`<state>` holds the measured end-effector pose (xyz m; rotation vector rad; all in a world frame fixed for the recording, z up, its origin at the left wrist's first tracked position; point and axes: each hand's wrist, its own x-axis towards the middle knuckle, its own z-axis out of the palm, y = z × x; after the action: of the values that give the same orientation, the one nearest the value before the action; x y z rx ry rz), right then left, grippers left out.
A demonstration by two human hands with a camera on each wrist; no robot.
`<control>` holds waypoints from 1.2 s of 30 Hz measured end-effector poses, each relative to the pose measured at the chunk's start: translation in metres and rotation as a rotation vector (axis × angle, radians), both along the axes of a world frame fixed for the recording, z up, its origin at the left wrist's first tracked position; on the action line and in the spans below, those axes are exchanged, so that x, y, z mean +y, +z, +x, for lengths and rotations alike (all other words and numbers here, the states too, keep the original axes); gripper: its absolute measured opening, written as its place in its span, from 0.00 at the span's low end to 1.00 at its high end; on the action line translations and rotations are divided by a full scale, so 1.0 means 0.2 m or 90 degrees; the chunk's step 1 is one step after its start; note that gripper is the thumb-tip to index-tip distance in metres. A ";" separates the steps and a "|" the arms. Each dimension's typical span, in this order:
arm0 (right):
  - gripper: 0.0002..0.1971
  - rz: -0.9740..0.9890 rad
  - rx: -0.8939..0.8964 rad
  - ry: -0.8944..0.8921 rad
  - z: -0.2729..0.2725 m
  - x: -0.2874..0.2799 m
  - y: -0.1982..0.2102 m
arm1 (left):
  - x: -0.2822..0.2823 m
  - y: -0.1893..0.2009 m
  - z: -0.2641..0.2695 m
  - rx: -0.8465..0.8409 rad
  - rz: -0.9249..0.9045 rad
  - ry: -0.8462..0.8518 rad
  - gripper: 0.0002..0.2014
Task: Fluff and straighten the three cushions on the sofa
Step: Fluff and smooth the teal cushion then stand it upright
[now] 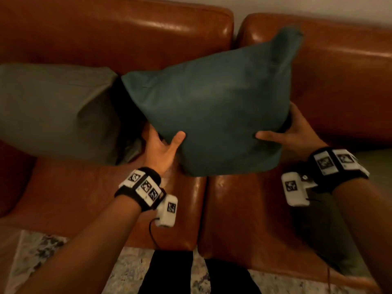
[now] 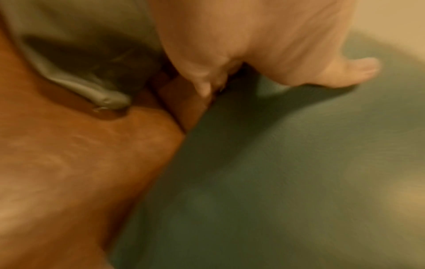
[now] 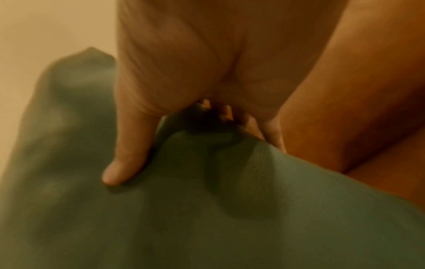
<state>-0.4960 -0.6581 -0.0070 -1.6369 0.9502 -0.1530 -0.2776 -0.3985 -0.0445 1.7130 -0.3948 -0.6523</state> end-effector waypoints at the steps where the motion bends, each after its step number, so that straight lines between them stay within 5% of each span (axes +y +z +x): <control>1: 0.58 0.010 -0.021 -0.037 -0.04 0.02 0.00 | -0.01 0.07 -0.02 -0.031 -0.007 -0.002 0.35; 5: 0.43 0.095 -0.070 -0.137 -0.15 0.09 -0.03 | -0.07 0.27 0.08 -0.197 0.006 -0.051 0.45; 8: 0.39 0.109 -0.041 -0.137 -0.14 0.17 -0.09 | -0.16 0.24 0.21 -0.218 0.044 -0.099 0.48; 10: 0.45 0.100 -0.017 -0.134 -0.12 0.22 -0.14 | -0.16 0.12 0.27 -0.200 0.061 -0.143 0.52; 12: 0.63 0.068 -0.016 -0.146 -0.13 0.26 -0.17 | -0.08 -0.01 0.32 -0.179 0.078 -0.187 0.59; 14: 0.79 -0.122 0.038 -0.151 -0.18 0.26 -0.15 | 0.01 -0.12 0.37 -0.152 0.133 -0.217 0.69; 16: 0.84 -0.351 0.095 -0.127 -0.22 0.24 -0.05 | 0.07 -0.19 0.38 -0.099 0.181 -0.236 0.77; 22: 0.77 -0.701 0.275 0.237 0.03 0.06 0.24 | 0.02 -0.29 0.36 -0.074 0.162 -0.305 0.76; 25: 0.77 -0.626 0.361 0.331 0.16 -0.05 0.29 | -0.01 -0.23 0.31 -0.090 0.171 -0.254 0.69; 28: 0.75 -0.596 0.322 0.334 0.14 -0.10 0.32 | -0.02 -0.11 0.25 -0.148 0.182 -0.213 0.59; 33: 0.68 -0.366 0.159 0.099 -0.06 -0.06 0.37 | -0.12 0.30 0.30 -0.476 0.150 -0.220 0.58; 36: 0.67 -0.215 0.154 -0.062 -0.17 0.01 0.21 | -0.28 0.53 0.38 -0.686 0.145 -0.297 0.59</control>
<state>-0.5291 -0.6566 0.0356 -1.9500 1.2414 -0.1933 -0.2016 -0.4550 0.0608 2.1016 -1.5476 -0.0164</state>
